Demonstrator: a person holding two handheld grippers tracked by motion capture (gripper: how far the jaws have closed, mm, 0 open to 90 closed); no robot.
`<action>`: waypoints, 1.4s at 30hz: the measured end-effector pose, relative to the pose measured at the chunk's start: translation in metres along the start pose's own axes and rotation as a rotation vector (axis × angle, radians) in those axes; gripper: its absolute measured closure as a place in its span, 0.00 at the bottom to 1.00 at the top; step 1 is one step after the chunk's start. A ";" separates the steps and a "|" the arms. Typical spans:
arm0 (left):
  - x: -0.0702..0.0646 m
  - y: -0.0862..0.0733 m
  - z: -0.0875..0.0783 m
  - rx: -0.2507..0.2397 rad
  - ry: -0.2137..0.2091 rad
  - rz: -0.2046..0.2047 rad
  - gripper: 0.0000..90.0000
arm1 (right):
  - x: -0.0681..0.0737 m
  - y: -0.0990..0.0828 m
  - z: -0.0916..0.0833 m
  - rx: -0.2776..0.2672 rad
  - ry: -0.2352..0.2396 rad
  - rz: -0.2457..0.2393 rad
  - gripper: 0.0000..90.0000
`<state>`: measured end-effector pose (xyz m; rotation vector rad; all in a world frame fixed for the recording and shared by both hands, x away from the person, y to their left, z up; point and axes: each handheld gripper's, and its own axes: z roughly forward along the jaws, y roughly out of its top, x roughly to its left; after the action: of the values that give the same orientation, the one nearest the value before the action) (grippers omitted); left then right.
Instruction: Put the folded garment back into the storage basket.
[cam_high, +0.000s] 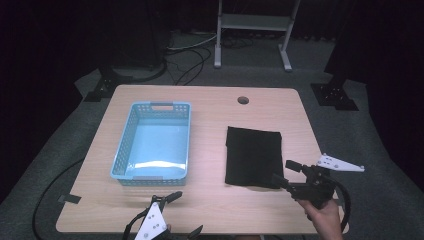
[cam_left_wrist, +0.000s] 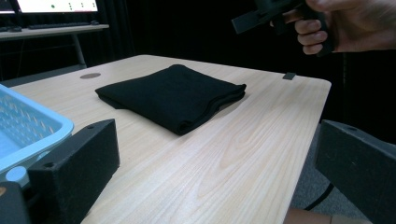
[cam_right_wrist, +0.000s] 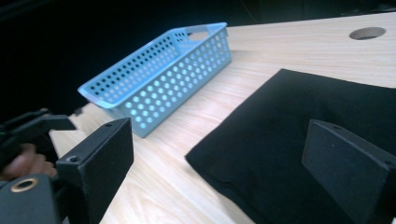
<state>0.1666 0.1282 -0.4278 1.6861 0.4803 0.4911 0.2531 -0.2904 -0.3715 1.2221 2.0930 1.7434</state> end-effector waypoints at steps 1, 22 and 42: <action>0.000 0.000 -0.001 -0.003 0.002 0.000 0.00 | -0.002 0.001 0.003 0.006 -0.002 0.002 0.09; 0.003 0.000 -0.003 -0.004 0.012 -0.004 0.00 | -0.015 0.019 0.029 0.054 -0.025 -0.010 0.09; 0.007 -0.001 -0.004 0.001 0.018 -0.011 0.00 | -0.028 0.039 0.063 0.159 -0.054 -0.033 0.09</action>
<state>0.1700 0.1351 -0.4282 1.6807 0.5027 0.4978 0.3268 -0.2616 -0.3674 1.2513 2.2429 1.5383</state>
